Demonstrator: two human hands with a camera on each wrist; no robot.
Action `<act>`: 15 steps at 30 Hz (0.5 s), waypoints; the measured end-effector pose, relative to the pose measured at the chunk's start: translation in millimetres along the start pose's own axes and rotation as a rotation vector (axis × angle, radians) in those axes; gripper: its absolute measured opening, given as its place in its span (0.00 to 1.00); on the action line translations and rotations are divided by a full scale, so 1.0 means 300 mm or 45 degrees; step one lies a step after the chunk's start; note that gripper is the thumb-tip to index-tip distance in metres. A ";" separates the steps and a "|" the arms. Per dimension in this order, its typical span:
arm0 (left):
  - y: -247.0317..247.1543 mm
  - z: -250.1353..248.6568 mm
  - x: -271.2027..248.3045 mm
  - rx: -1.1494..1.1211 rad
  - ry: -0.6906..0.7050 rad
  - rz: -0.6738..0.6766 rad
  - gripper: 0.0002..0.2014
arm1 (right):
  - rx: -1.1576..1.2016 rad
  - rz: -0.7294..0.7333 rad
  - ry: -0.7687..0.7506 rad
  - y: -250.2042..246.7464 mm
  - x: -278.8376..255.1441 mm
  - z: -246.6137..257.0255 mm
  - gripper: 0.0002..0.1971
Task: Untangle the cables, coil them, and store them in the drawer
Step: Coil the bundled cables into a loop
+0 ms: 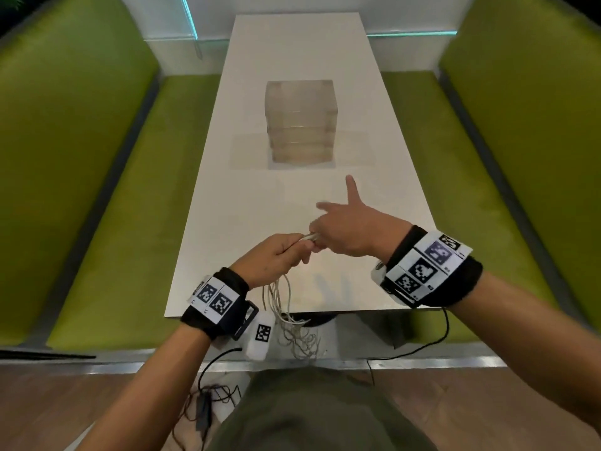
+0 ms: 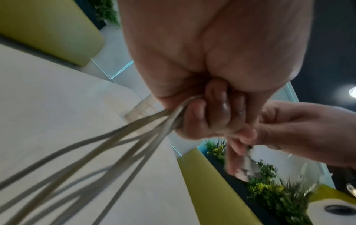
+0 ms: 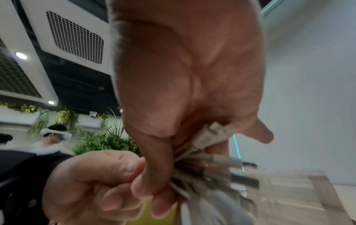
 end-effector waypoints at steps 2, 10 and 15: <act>-0.006 -0.017 -0.005 -0.163 0.031 -0.079 0.18 | 0.144 0.013 -0.083 -0.053 -0.025 -0.013 0.06; 0.093 -0.010 0.007 -0.394 0.111 -0.203 0.17 | 0.393 -0.127 -0.126 -0.254 -0.101 -0.084 0.10; 0.122 0.075 -0.006 -0.322 0.011 -0.265 0.19 | 0.473 -0.216 -0.067 -0.282 -0.138 -0.112 0.11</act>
Point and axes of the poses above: each hand's wrist, its own x-axis towards the middle knuckle, its own y-axis out of the palm, z = x × y, the point moved 1 cm from there along x, towards the middle knuckle, and after that the axes turned 10 degrees about x, right-handed, at the moved point
